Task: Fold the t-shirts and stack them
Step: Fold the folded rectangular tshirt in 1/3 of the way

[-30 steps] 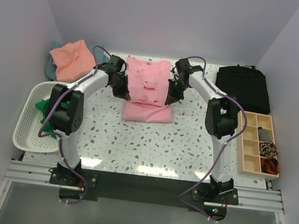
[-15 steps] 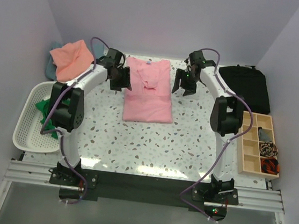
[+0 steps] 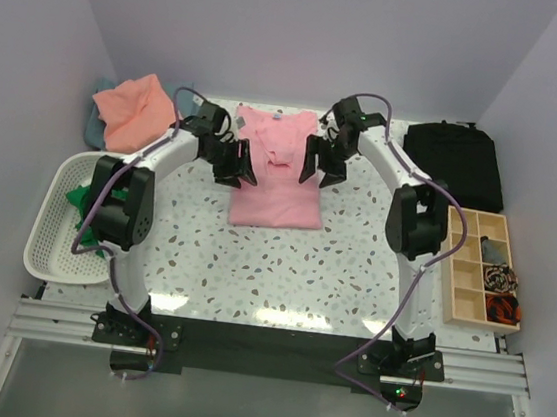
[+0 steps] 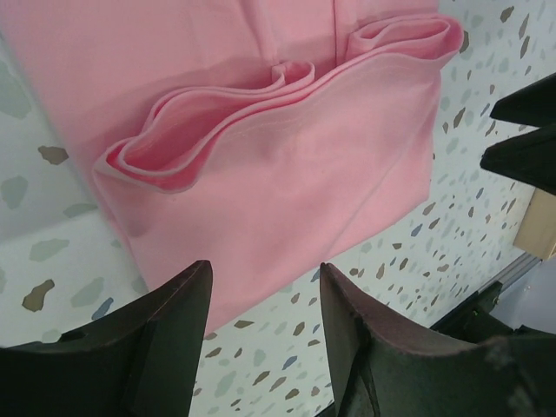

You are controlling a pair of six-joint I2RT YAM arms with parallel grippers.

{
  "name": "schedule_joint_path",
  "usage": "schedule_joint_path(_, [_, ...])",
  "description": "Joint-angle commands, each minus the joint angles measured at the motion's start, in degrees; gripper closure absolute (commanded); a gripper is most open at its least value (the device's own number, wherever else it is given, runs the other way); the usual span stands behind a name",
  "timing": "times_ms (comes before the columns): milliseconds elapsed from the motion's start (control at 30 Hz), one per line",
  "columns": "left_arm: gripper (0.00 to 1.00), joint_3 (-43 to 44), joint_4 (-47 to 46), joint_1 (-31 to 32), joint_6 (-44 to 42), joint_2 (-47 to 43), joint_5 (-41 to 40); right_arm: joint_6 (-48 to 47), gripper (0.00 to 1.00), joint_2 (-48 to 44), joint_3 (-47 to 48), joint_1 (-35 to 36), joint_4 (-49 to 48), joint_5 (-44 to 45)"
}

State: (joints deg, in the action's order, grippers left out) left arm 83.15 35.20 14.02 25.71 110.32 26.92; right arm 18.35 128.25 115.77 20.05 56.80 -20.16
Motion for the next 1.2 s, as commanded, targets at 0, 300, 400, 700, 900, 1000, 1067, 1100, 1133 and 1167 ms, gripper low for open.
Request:
schedule_joint_path(0, [0.43, 1.74, -5.05, 0.04, -0.76, 3.04, 3.14, 0.46, 0.34, 1.12, 0.25, 0.34, -0.98, -3.30])
schedule_joint_path(300, [0.45, 7.81, -9.10, 0.04, 1.80, 10.08, -1.07, -0.24, 0.34, 8.42, 5.08, 0.34, -1.07, -1.55])
schedule_joint_path(400, [0.45, 7.72, -9.89, -0.31, 1.09, 10.96, -4.14, -1.21, 0.34, 9.38, 5.69, 0.16, -1.43, 0.73])
schedule_joint_path(700, [0.44, 7.99, -7.52, -1.54, -2.51, 10.35, -12.67, -3.32, 0.34, 9.13, 6.58, -1.16, 0.07, 5.58])
schedule_joint_path(900, [0.41, 8.34, -6.20, -1.54, -3.30, 4.03, -16.63, -1.92, 0.32, 0.36, -0.15, -2.12, -5.63, 4.35])
schedule_joint_path(1000, [0.36, 7.82, -5.49, -1.54, -3.65, 1.04, -17.08, -0.68, 0.31, -3.70, -4.65, -3.09, -7.49, 2.24])
schedule_joint_path(1067, [0.32, 7.20, -4.88, -1.63, -3.48, -0.62, -15.68, -0.77, 0.31, -4.41, -5.90, -3.18, -6.18, 1.01])
schedule_joint_path(1100, [0.31, 5.98, -4.70, -1.63, -3.48, -1.16, -14.97, -1.21, 0.31, -4.49, -7.29, -3.18, -4.69, -0.04])
schedule_joint_path(1133, [0.30, 5.18, -4.09, -1.63, -3.30, -1.86, -14.35, -1.82, 0.31, -4.76, -8.35, -3.09, -4.50, -1.88])
schedule_joint_path(1167, [0.28, 3.96, -4.09, -1.63, -3.13, -3.52, -13.39, -1.74, 0.31, -5.54, -9.76, -3.00, -4.59, -2.51])
